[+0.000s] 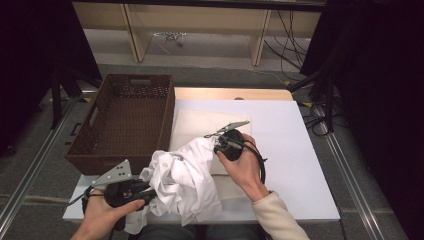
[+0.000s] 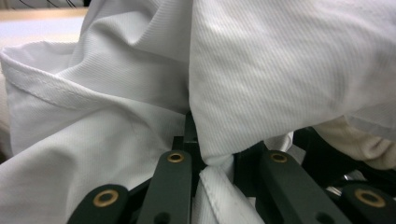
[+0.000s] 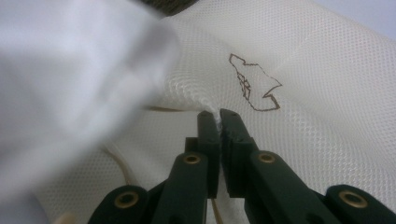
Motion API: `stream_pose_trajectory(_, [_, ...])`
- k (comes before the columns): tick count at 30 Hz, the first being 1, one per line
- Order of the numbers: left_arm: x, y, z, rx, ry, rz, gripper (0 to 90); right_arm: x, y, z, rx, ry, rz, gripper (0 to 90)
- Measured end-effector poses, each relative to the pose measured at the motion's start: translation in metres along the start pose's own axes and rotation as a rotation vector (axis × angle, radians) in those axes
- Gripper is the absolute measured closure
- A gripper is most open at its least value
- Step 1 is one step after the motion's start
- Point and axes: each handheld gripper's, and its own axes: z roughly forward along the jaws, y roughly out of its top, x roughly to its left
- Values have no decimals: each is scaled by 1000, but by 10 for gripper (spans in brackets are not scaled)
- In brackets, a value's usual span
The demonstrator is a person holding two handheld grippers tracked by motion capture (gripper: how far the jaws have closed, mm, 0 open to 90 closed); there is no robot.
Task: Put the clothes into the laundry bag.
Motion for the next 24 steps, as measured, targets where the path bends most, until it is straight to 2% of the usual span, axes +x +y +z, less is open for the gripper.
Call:
stream_pose_trajectory(2, [-2,-2,7,33,-8,-19,791,0,0,0,0,0,3,886])
stream_pose_trajectory(4, [-2,-2,13,59,-29,10,791,0,0,0,1,2,3,886])
stream_pose_trajectory(7, [-1,-1,22,80,-44,5,790,0,0,-1,2,3,5,886])
stream_pose_trajectory(10, [1,0,30,112,-43,13,790,0,0,-1,0,4,5,886])
stream_pose_trajectory(11, [0,0,34,116,-36,-12,790,0,0,-1,-3,4,1,886])
stream_pose_trajectory(13, [3,1,40,137,-34,15,790,0,1,-1,3,6,-13,886])
stream_pose_trajectory(14, [2,1,43,143,-29,-7,790,0,1,-1,-3,0,-13,886])
stream_pose_trajectory(17, [6,1,52,163,-22,-26,790,2,0,-1,-6,2,-3,887])
stream_pose_trajectory(18, [6,1,55,167,-24,-25,789,3,1,-2,-3,4,-4,887])
stream_pose_trajectory(19, [9,2,58,169,-31,-9,789,2,1,-2,-5,6,-25,887])
stream_pose_trajectory(20, [9,2,61,174,-24,-15,789,3,1,-2,-7,3,-12,887])
stream_pose_trajectory(21, [12,2,63,194,-15,0,789,3,1,-3,-5,6,-14,887])
stream_pose_trajectory(24, [11,5,68,190,-7,-16,788,5,1,-3,-7,9,-20,887])
